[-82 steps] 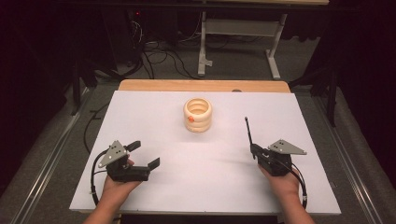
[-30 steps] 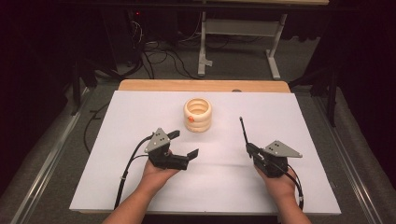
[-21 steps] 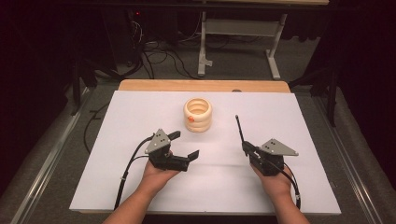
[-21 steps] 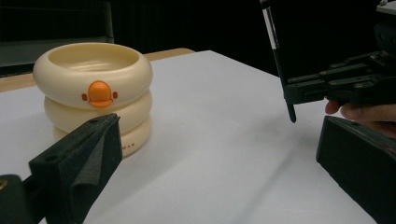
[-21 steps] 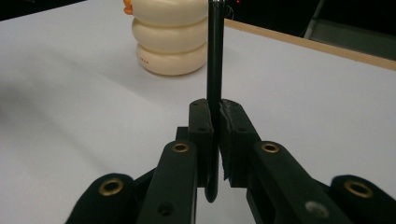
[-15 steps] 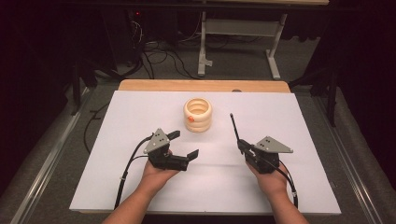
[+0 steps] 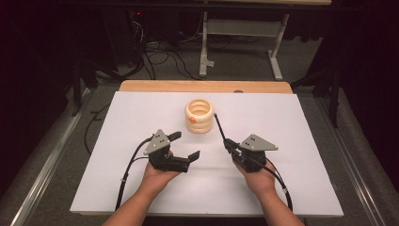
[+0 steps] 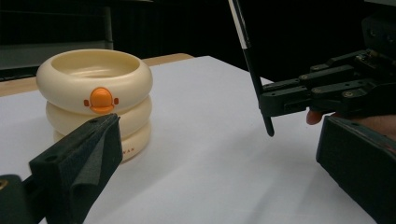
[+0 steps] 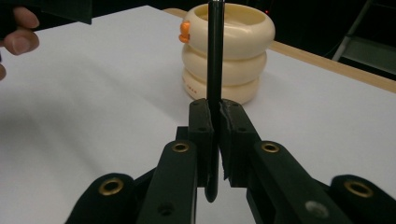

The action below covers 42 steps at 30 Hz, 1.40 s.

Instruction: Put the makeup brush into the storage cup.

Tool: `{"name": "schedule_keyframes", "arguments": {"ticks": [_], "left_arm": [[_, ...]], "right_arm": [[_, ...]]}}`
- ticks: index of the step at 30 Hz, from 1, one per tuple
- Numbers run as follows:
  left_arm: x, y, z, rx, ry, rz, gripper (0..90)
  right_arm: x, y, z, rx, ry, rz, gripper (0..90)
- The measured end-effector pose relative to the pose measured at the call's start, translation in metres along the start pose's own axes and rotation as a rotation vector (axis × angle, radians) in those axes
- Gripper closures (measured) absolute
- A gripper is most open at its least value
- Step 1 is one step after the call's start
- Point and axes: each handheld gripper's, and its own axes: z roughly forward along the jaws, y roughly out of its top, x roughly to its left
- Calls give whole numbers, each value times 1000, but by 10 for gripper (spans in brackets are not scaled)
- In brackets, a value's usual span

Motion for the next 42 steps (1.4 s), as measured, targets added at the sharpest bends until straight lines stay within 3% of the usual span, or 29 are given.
{"name": "schedule_keyframes", "arguments": {"ticks": [11,42], "left_arm": [[-1,0,-1,-5,-4,-5,12],[-8,2,-3,-17,-38,-15,16]], "right_arm": [[17,3,7,-11,42,-21,861],[43,-7,6,-33,127,-61,861]]}}
